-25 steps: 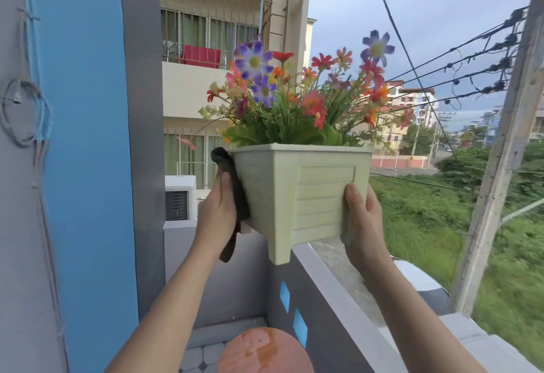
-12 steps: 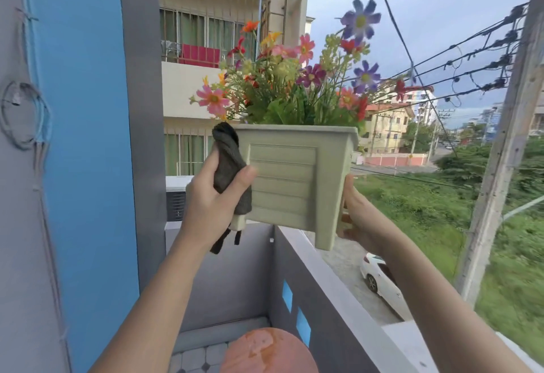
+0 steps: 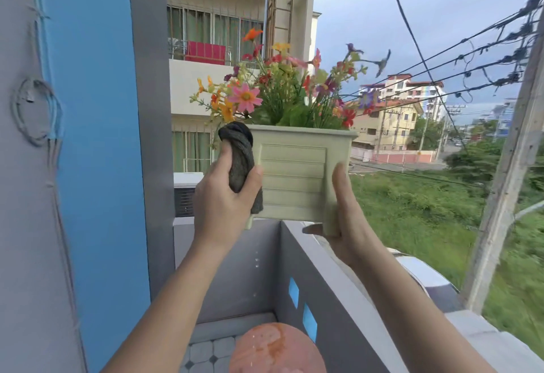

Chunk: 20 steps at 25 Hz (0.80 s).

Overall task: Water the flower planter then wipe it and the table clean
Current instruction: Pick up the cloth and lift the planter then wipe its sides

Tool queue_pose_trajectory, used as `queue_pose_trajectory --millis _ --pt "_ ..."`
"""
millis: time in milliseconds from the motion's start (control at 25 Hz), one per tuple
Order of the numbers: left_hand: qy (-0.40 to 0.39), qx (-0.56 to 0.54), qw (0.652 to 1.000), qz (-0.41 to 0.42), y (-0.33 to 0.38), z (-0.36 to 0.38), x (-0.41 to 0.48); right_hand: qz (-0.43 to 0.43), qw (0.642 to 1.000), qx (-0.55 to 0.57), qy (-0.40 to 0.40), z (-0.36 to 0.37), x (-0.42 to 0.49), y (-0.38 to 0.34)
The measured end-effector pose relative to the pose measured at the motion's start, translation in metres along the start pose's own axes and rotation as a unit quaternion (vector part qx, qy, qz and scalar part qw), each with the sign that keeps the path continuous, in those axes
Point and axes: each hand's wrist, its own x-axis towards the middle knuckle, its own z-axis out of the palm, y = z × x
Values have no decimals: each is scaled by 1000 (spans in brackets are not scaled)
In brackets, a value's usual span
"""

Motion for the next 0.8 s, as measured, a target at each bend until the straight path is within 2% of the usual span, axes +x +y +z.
queue_pose_trajectory --millis 120,240,320,400,520,800 --pt "29 82 995 42 1 1 -5 -6 999 14 29 5 0 6" --pt "12 103 993 61 9 0 -9 -43 995 56 76 14 -1 12" --pt "17 143 984 108 7 -1 -17 -51 992 64 91 14 -1 12" --pt "33 162 975 150 -5 1 -37 -57 992 62 95 12 1 9" --pt "58 174 968 169 -25 8 -72 -81 990 56 97 12 1 3" --pt "140 260 934 203 -13 14 -60 -125 986 68 90 22 5 -6"
